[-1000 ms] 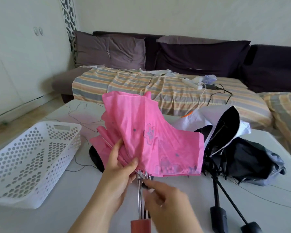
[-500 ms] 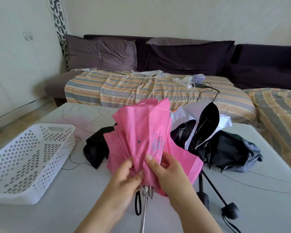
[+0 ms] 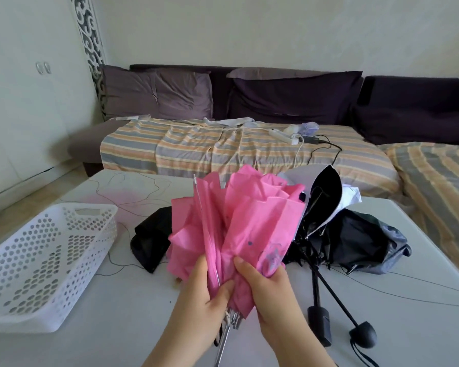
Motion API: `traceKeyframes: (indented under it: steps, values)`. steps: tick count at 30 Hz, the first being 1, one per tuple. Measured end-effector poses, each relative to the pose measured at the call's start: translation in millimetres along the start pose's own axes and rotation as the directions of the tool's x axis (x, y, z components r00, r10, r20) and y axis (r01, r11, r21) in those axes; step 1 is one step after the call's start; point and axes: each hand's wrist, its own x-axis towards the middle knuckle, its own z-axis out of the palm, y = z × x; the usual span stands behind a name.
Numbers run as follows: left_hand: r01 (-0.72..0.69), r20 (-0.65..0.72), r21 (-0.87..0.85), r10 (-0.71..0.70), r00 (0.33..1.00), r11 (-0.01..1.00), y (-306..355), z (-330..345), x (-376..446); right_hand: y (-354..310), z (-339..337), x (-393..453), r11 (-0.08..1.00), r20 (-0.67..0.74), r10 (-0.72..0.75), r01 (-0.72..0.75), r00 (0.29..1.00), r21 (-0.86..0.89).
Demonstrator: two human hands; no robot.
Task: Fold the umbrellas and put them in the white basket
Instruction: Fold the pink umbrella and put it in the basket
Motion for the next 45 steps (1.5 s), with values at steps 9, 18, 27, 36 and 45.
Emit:
traceKeyframes:
  steps: [9, 18, 27, 36, 45]
  values:
    - [-0.064, -0.151, 0.045, 0.070, 0.986, 0.997, -3, 1, 13, -12, 11, 4, 0.996, 0.061, 0.061, -0.064, 0.996, 0.057]
    - [-0.168, 0.105, 0.113, 0.156, 0.982, 0.979, -14, -1, 8, -7, 18, 0, 0.981, 0.096, 0.143, -0.129, 0.985, -0.143]
    - [-0.403, -0.149, 0.344, 0.474, 0.868, 0.848, -7, 2, -7, -14, 10, -2, 0.994, 0.001, 0.108, -0.108, 0.994, 0.022]
    - [0.313, 0.007, -0.152, -0.316, 0.949, 0.938, -2, -11, -2, -17, 5, -1, 0.948, 0.116, 0.291, -0.302, 0.950, 0.100]
    - [0.127, -0.315, 0.073, -0.098, 0.944, 0.989, 0, -7, -12, -26, -9, 8, 0.862, 0.052, 0.404, -0.400, 0.913, 0.310]
